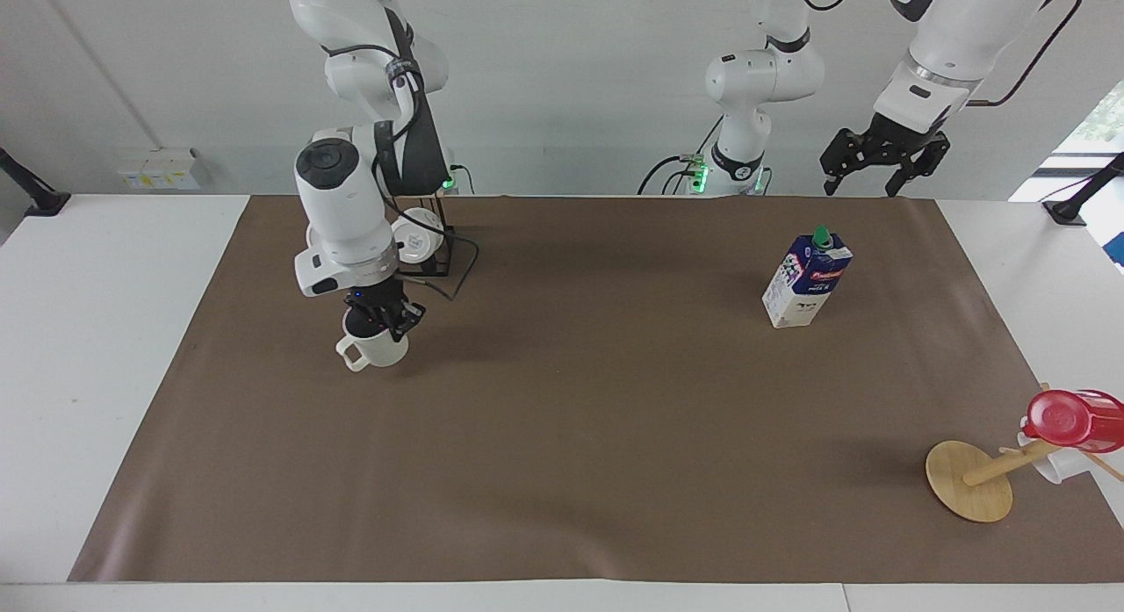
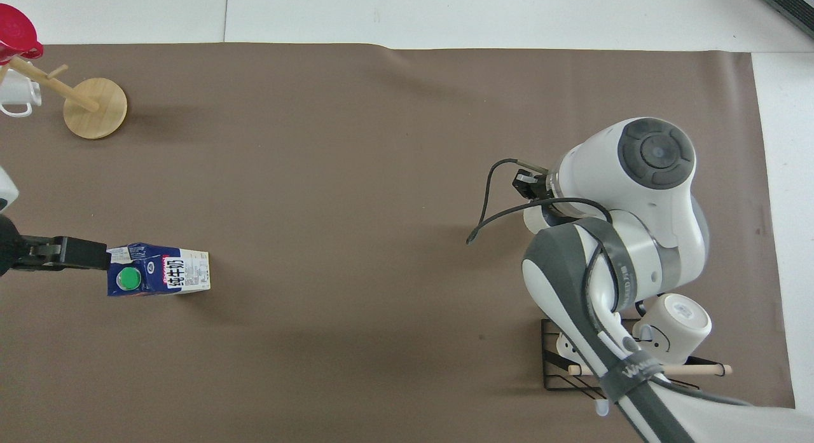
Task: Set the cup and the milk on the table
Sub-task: 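Carry the white mug toward the table center with the right gripper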
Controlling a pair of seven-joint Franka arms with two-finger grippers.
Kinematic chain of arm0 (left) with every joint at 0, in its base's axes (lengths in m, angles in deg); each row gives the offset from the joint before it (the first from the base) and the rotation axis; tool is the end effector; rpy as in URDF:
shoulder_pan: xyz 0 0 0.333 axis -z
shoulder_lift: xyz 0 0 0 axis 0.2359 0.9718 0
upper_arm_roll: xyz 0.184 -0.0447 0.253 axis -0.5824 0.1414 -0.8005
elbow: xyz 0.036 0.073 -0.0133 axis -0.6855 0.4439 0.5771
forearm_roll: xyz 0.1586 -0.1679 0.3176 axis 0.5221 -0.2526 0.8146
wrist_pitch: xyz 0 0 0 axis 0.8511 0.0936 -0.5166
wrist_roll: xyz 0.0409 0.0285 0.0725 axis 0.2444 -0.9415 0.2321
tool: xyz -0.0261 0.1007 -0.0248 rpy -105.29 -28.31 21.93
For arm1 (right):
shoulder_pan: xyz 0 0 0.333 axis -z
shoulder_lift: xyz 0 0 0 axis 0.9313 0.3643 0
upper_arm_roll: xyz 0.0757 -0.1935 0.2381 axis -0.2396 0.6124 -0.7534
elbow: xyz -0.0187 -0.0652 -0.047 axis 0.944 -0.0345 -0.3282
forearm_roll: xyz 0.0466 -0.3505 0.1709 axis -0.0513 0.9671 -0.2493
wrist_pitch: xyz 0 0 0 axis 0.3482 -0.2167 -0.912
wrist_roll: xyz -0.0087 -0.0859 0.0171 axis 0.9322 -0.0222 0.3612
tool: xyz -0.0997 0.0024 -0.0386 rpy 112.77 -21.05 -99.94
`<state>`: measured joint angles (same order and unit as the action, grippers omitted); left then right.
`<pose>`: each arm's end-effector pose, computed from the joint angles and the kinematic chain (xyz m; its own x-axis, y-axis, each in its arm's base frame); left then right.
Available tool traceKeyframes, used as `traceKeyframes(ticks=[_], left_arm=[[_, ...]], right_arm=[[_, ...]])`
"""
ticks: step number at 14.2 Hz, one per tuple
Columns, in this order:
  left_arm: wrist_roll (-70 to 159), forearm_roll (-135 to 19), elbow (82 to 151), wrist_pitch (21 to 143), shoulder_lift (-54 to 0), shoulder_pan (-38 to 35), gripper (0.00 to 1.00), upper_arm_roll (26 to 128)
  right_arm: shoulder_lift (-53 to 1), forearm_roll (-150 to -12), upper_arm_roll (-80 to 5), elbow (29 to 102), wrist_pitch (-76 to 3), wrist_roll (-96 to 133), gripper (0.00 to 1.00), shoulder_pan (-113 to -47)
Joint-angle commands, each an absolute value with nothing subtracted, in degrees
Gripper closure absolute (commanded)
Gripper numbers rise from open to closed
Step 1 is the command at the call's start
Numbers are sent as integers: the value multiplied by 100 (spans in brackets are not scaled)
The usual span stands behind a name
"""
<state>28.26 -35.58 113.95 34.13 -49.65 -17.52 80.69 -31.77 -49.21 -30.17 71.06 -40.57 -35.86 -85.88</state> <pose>0.4799 -0.0310 0.6035 0.9971 -0.0467 -0.0598 -0.0453 -0.9987 0.0235 0.5771 0.1804 0.4225 0.8782 -0.4751 0.0552 -0.4742 -0.8799 -0.0292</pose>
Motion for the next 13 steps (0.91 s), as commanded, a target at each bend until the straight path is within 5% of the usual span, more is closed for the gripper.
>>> traceKeyframes(ticks=[1,13], left_arm=[[2822,-3453,11654,3622,-5018,-1804,0,8077],[2839,-3444,12348,4483,-4983,-1769,0,8077]], right_arm=[[-3242,-4975,-3021,7060,-3967,-4199,100,-8849],[-2846,-4843,-3038,7157,-4591,-5792,100,-10028]])
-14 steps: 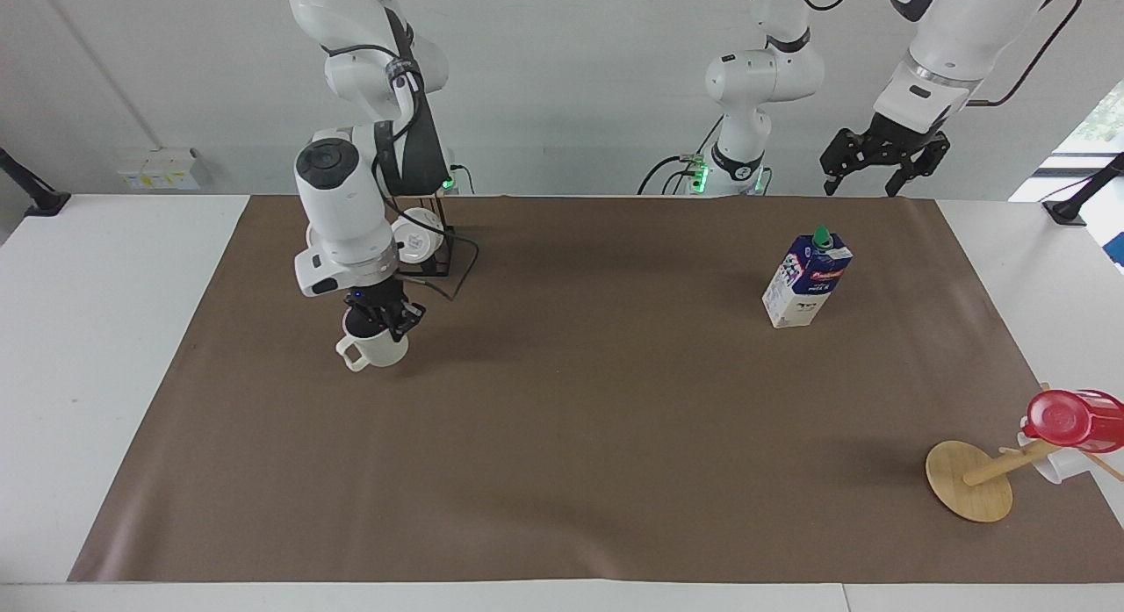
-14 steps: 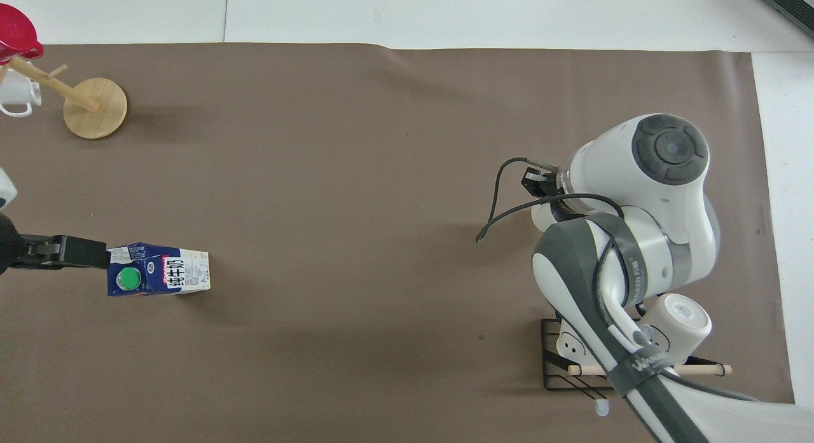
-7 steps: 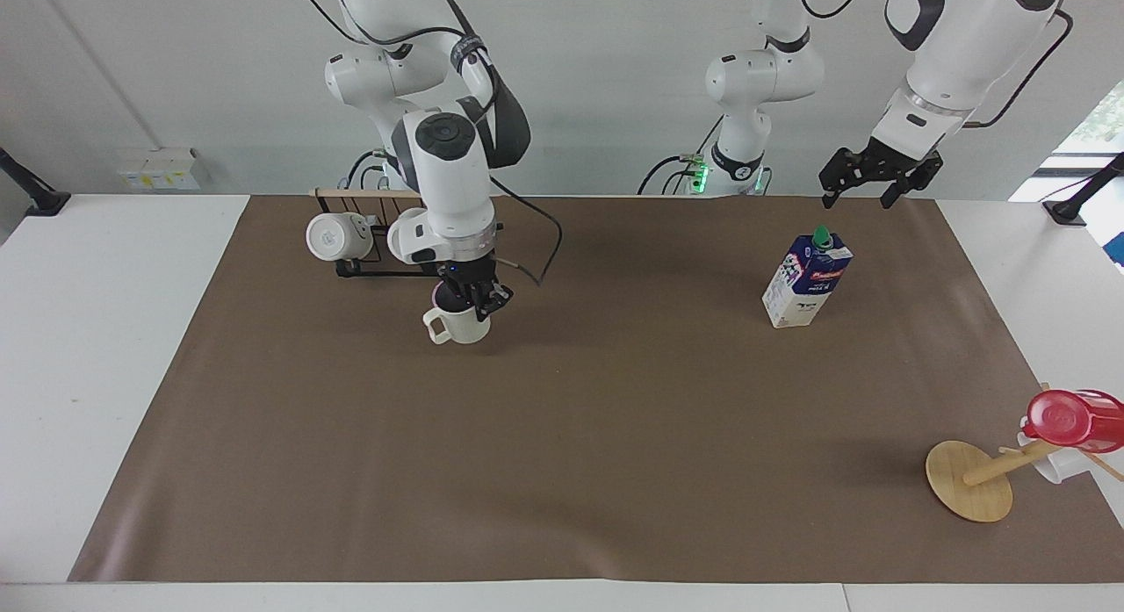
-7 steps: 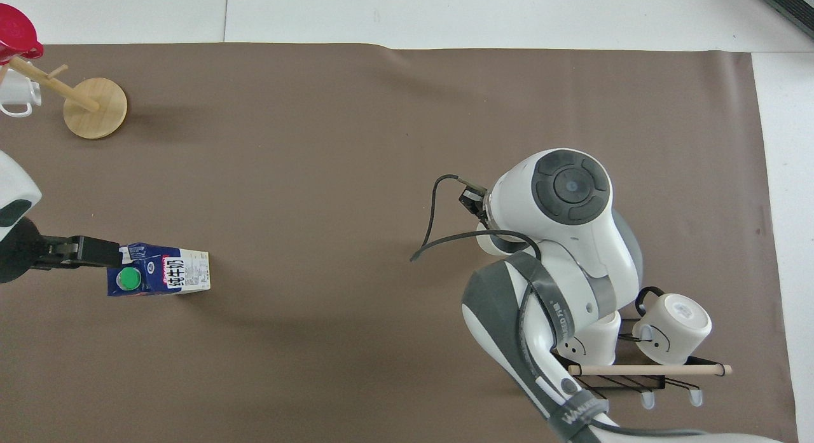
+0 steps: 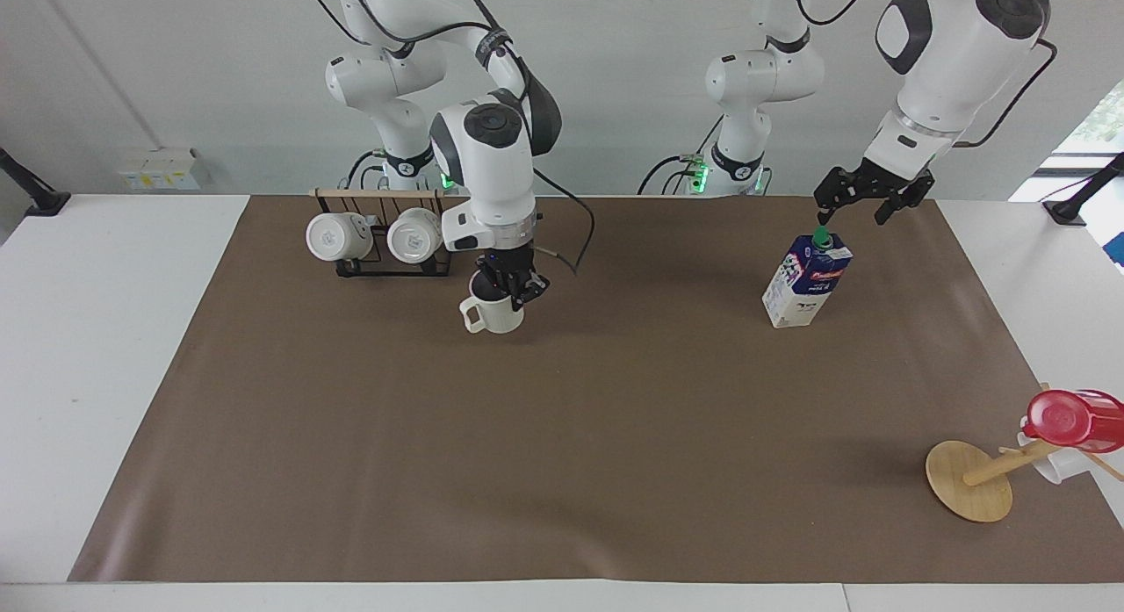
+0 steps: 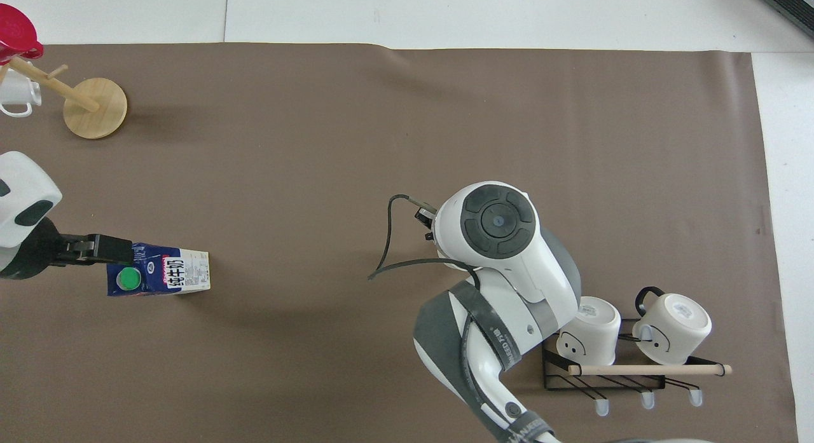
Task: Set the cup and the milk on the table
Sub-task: 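Carry the white mug toward the table center with the right gripper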
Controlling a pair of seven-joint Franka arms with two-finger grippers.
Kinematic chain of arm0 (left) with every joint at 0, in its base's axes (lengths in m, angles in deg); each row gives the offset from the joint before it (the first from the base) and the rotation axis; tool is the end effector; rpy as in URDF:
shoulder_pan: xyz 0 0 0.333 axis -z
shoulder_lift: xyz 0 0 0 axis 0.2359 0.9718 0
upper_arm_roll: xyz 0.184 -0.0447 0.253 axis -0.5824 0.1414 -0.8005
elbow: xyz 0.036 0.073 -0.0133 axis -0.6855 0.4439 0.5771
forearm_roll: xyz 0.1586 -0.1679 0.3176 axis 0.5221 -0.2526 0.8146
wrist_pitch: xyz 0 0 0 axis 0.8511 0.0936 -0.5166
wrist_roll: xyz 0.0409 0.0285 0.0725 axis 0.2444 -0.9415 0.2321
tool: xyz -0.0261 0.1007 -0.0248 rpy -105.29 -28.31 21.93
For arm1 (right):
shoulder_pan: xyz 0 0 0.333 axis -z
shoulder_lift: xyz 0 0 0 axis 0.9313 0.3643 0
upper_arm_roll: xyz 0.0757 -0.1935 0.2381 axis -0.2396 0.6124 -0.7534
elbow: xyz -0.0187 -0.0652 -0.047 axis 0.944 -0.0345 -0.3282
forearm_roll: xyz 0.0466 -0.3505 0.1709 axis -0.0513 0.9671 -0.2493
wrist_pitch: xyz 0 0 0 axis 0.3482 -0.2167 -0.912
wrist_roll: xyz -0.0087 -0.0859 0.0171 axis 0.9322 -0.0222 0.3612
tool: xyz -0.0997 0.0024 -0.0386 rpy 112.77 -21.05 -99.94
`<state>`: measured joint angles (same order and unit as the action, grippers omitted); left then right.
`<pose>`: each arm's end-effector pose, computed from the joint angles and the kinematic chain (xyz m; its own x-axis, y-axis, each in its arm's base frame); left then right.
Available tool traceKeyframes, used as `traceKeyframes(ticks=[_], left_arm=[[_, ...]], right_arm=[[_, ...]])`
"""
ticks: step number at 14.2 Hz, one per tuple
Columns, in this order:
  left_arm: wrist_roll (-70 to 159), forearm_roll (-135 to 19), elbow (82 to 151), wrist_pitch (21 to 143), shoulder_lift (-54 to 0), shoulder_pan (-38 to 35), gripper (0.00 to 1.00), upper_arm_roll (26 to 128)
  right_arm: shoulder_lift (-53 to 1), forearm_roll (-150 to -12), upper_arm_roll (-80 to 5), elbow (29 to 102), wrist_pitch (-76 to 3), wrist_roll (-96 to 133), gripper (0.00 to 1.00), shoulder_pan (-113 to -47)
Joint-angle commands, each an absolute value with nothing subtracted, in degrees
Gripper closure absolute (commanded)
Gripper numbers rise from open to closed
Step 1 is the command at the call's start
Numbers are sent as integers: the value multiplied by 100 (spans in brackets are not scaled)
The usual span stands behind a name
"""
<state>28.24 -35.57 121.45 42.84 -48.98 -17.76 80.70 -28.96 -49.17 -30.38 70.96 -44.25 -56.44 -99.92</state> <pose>0.4890 -0.0272 0.5483 0.9981 -0.0365 -0.0503 -0.0353 -0.9991 0.0236 0.5240 0.3226 0.3995 0.8212 -0.5687 0.0471 -0.5658 -0.8222 -0.0626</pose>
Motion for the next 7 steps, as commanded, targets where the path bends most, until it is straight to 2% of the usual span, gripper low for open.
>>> traceKeyframes(ticks=[1,3,7], left_arm=[[2830,-3444,12479,4641,-5009,-1769,0,8077],[2830,-3444,12761,4922,-5070,-1751,0,8077],[2795,-3435,12893,5028,-5114,-1725,0,8077]], right_arm=[[-2820,-4843,-3038,7200,-4669,-5818,100,-10045],[-2776,-4712,-3038,7332,-4819,-5932,100,-10115],[-2750,-4641,-3038,7412,-4995,-5950,100,-10116]])
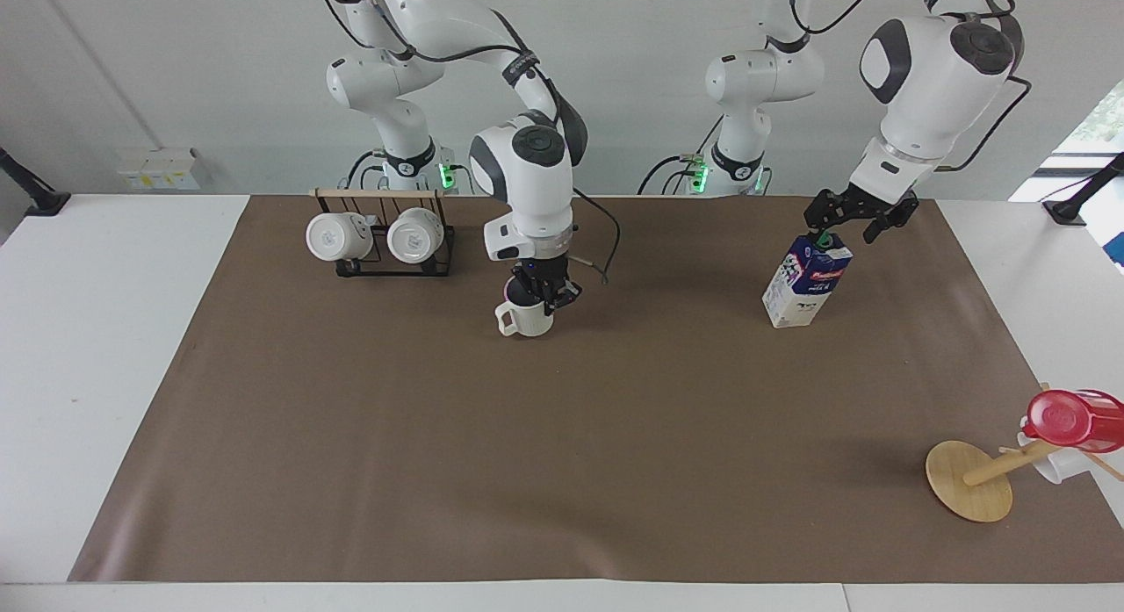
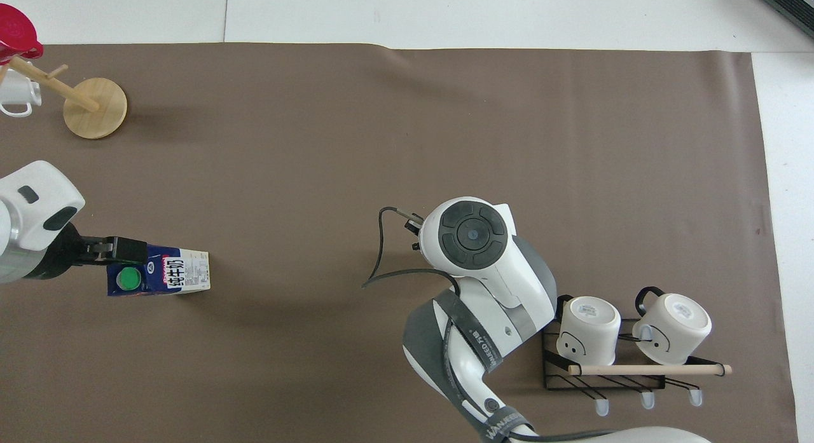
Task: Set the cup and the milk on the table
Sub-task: 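Carry the white mug toward the table center with the right gripper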
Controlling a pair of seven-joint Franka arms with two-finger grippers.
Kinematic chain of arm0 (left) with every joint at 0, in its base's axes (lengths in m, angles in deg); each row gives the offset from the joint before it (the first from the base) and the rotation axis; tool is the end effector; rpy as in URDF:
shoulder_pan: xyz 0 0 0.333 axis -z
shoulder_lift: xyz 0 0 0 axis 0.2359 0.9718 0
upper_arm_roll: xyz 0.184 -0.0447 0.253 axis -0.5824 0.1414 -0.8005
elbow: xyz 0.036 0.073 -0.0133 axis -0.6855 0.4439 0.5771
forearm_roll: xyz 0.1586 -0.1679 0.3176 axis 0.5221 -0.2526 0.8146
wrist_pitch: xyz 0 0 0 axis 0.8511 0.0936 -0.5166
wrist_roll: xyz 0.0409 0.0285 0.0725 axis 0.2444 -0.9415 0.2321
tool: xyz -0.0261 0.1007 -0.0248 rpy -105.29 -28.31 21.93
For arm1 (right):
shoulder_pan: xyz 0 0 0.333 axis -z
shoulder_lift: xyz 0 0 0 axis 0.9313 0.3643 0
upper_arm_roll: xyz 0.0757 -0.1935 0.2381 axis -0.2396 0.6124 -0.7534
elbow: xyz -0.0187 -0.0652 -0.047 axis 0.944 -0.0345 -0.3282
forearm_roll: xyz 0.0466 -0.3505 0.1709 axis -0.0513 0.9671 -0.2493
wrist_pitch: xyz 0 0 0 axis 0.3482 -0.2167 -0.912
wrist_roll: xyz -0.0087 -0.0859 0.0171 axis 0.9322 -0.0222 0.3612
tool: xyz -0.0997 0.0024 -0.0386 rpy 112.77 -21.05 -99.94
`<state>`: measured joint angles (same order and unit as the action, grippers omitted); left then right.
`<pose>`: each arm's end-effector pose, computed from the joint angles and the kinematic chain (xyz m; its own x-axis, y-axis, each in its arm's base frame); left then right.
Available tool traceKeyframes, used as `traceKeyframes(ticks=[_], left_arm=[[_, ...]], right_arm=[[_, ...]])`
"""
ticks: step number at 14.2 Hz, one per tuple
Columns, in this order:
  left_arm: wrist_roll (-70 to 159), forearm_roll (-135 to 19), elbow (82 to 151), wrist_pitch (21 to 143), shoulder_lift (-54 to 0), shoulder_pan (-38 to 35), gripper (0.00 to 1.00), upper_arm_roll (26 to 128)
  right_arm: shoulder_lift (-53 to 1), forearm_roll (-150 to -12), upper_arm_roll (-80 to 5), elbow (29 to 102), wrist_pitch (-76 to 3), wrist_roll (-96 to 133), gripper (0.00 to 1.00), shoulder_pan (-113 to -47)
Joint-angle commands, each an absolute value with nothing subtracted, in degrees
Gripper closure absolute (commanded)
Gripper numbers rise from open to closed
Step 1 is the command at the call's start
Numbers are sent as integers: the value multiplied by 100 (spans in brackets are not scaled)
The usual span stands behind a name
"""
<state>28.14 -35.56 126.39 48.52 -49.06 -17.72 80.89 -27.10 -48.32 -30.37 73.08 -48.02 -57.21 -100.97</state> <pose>0.4887 -0.0279 0.5162 0.9986 -0.0379 -0.0361 -0.0371 -0.9991 0.0215 0.5176 0.3316 0.3687 0.8292 -0.5562 0.0551 -0.5537 -0.8309 -0.0555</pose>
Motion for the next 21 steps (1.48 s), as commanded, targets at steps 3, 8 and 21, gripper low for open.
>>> traceKeyframes(ticks=[3,8,21], left_arm=[[2804,-3435,13244,5248,-5290,-1716,0,8077],[2795,-3435,13588,5529,-5431,-1716,0,8077],[2778,-3427,14045,6268,-5299,-1672,0,8104]], right_arm=[[-2653,-4545,-3038,7403,-5057,-5950,100,-10124],[-2565,-4430,-3038,7333,-5145,-5994,100,-10116],[-2424,-4500,-3047,7289,-5180,-5915,0,-10054]])
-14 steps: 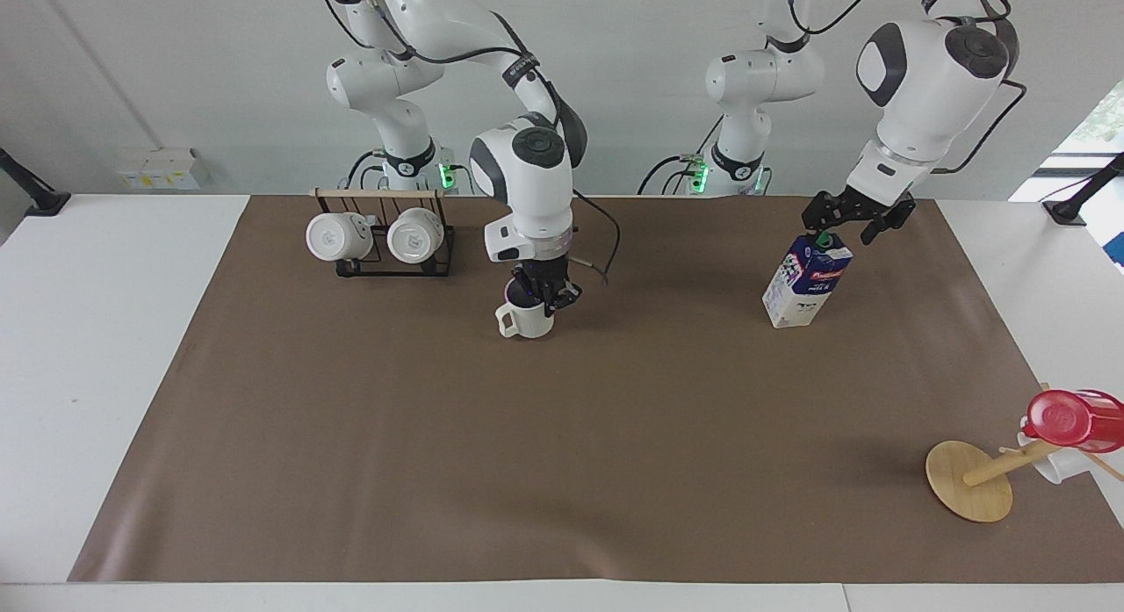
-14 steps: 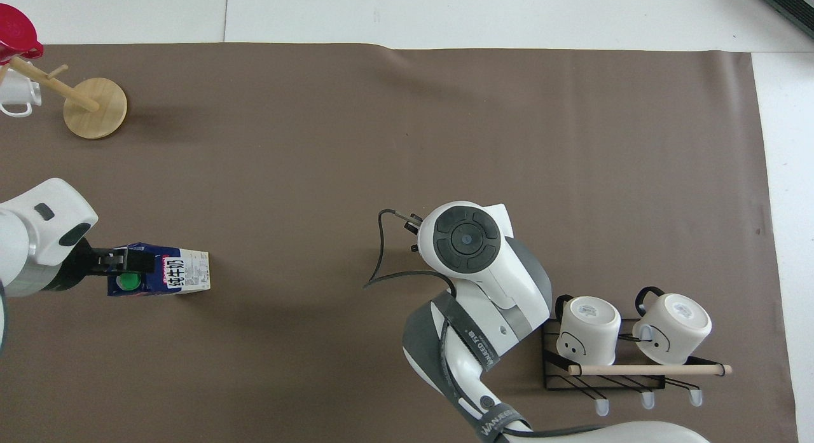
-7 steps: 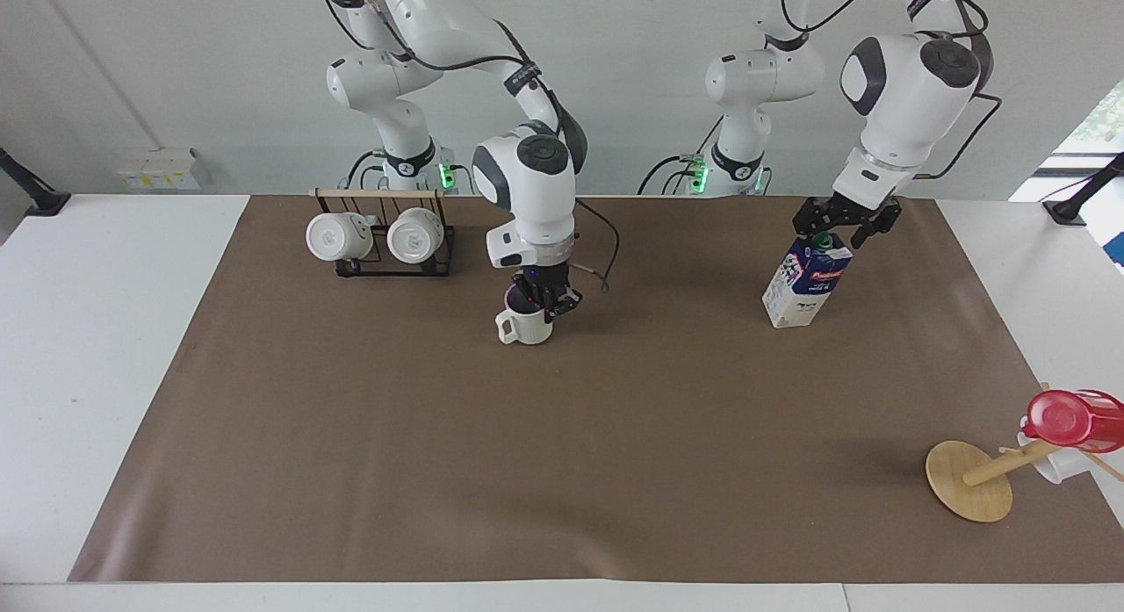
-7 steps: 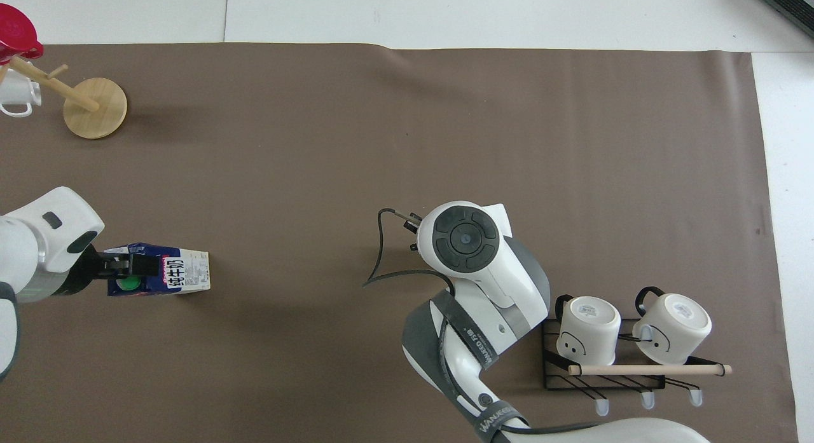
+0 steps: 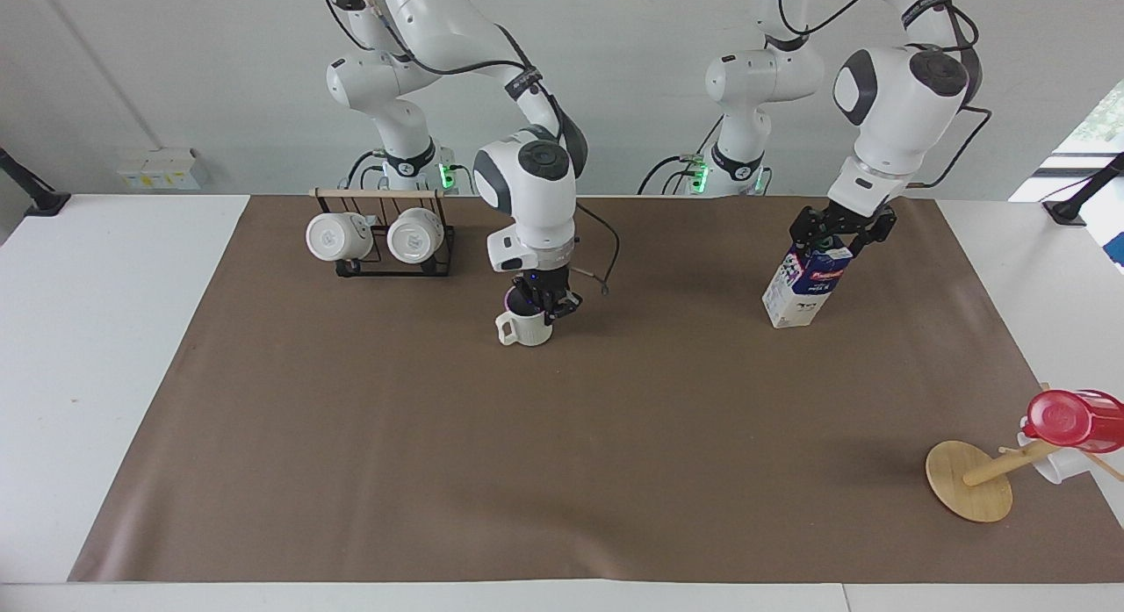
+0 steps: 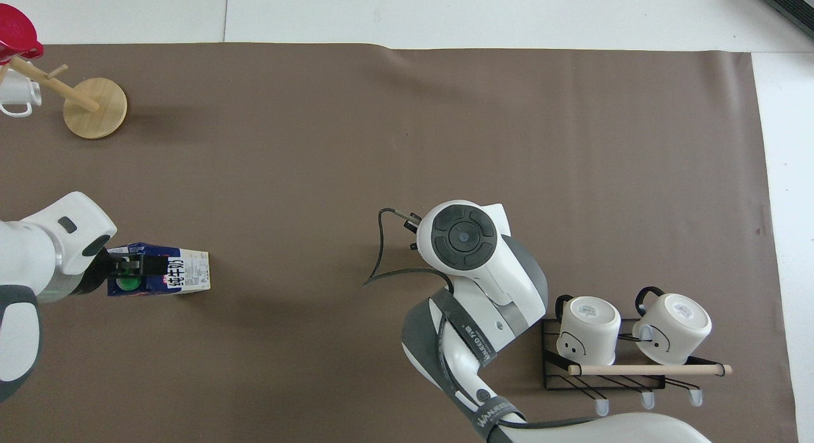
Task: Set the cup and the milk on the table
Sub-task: 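Carry the white mug toward the table center with the right gripper, then release the mug and withdraw the right gripper toward its rest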
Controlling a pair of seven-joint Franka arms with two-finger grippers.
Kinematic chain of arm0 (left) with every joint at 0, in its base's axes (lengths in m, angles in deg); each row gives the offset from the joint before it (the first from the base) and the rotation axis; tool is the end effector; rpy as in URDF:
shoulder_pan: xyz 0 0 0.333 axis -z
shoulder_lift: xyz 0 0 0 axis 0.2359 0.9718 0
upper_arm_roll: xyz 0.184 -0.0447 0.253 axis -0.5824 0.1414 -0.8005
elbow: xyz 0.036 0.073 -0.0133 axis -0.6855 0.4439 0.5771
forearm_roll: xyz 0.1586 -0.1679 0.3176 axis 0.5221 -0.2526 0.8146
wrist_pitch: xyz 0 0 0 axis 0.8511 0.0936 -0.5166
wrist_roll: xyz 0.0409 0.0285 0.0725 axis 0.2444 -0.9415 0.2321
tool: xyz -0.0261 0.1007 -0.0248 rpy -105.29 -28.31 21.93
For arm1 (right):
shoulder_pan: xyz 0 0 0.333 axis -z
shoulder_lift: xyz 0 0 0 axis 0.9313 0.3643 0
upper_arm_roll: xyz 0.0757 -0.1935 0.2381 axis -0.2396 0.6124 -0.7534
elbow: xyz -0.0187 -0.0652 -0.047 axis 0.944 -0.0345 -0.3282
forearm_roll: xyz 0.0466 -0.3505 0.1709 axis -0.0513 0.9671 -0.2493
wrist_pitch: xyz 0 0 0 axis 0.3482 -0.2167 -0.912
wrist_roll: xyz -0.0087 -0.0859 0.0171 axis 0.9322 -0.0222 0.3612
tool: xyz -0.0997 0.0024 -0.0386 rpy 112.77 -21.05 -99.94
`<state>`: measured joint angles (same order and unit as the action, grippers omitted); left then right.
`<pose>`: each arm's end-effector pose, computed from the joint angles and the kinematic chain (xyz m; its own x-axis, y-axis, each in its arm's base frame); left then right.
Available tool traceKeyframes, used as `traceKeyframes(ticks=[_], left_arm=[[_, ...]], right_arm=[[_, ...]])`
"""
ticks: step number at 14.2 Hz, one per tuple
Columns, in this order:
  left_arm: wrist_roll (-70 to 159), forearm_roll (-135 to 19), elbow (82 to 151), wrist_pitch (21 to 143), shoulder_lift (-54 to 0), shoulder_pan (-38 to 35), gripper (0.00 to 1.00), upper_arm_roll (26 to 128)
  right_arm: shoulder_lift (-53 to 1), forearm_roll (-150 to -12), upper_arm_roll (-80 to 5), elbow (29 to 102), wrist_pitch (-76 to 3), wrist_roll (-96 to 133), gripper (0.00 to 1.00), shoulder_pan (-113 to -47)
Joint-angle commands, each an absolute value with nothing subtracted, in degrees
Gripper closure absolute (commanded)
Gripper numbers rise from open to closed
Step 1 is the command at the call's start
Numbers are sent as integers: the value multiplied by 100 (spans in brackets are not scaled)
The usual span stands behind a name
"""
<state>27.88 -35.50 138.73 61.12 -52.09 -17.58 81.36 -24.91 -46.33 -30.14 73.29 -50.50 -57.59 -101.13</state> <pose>0.4670 -0.0296 0.4584 0.9988 -0.0437 0.0209 -0.0439 -0.9990 0.0091 0.5220 0.3330 0.3476 0.8361 -0.5426 0.0804 -0.5407 -0.8400 -0.0459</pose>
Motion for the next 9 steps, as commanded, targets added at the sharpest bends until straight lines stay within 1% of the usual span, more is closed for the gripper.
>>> traceKeyframes(ticks=[1,4,9], left_arm=[[2778,-3435,14045,6242,-5308,-1672,0,8104],[2778,-3435,14037,6172,-5317,-1672,0,8104],[2769,-3435,13923,6163,-5264,-1690,0,8095]], right_arm=[[-2424,-4492,-3038,7280,-5180,-5915,0,-10063],[-2529,-4430,-3038,7228,-5110,-5802,0,-10054],[-3082,-4448,-3038,7227,-4961,-5029,0,-9800]])
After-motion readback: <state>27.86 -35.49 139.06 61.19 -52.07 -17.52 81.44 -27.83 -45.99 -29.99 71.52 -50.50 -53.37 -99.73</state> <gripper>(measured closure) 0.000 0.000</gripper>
